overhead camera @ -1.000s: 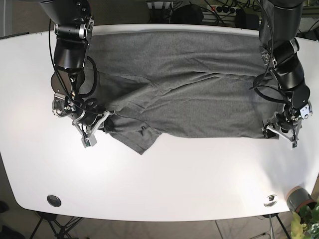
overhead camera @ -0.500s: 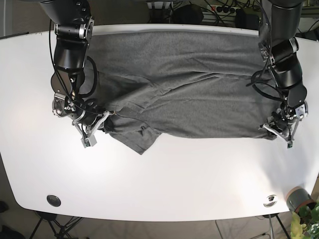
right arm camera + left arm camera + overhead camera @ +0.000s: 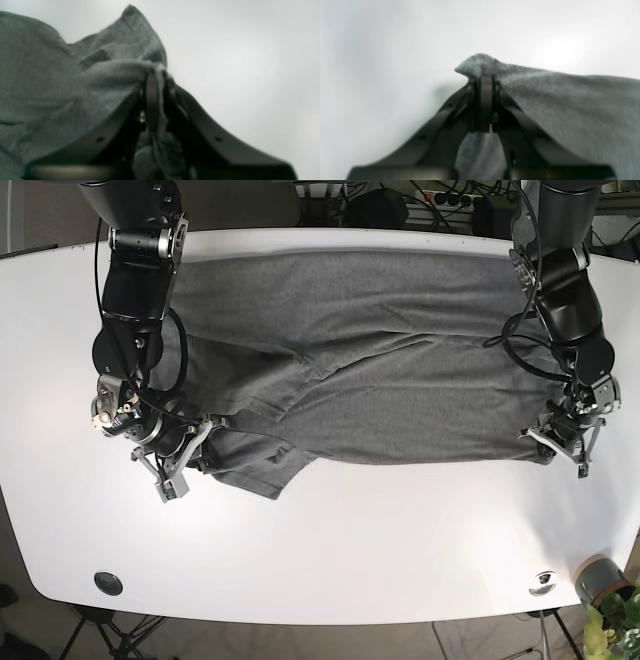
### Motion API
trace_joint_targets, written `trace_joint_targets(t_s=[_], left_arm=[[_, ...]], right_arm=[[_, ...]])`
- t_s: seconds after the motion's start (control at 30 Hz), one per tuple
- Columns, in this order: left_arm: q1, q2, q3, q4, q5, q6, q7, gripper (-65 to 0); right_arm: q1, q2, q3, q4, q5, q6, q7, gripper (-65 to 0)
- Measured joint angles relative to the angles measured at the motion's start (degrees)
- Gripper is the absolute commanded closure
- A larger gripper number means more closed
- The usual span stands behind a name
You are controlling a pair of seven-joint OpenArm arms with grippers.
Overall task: Fold the T-shirt properly
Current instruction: 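Move the left gripper to grasp the shirt's hem corner, then lift the hem with both grippers and fold it over toward the collar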
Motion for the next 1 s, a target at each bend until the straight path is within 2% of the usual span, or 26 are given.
trace_joint_targets(t_s=[0.1,0.37,0.47,0.67,0.8,0.9,1.0], left_arm=[[2.7,-0.2,-0.4,7.1,-1.0,-1.1,6.4,0.0],[11.3,1.1,-0.3,27.1,-6.5,-2.2,13.2,0.0],[15.0,1.7,-0.5,33.8,-6.4,-2.0,17.0,0.0],[20.7,2.4,-0.7,42.6,-7.3,-2.1,18.3,0.0],[25.0,4.3,-4.5,44.0,-7.4,-2.2,18.3,0.0],[28.6,4.7,-6.4,44.2,-6.9,-2.6,18.7,0.0],[30.6,4.9,-7.4,45.0,-6.8,-6.1,18.9,0.0]], right_arm=[[-1.0,1.2,0.0,3.2,0.2,0.22,-1.1,-2.2],[-5.3,1.7,0.1,13.4,-0.1,0.20,-4.8,-2.2],[-8.5,2.1,0.0,18.7,0.1,0.22,-4.7,-2.2],[-13.4,2.5,0.3,26.5,-0.2,0.24,-8.5,-2.2],[-16.7,2.4,1.0,30.7,0.4,0.24,-8.4,-2.2],[-20.2,1.3,4.0,32.5,1.2,0.31,-8.2,-2.2],[-22.7,-0.3,6.1,33.4,0.2,0.26,-9.0,-2.2]])
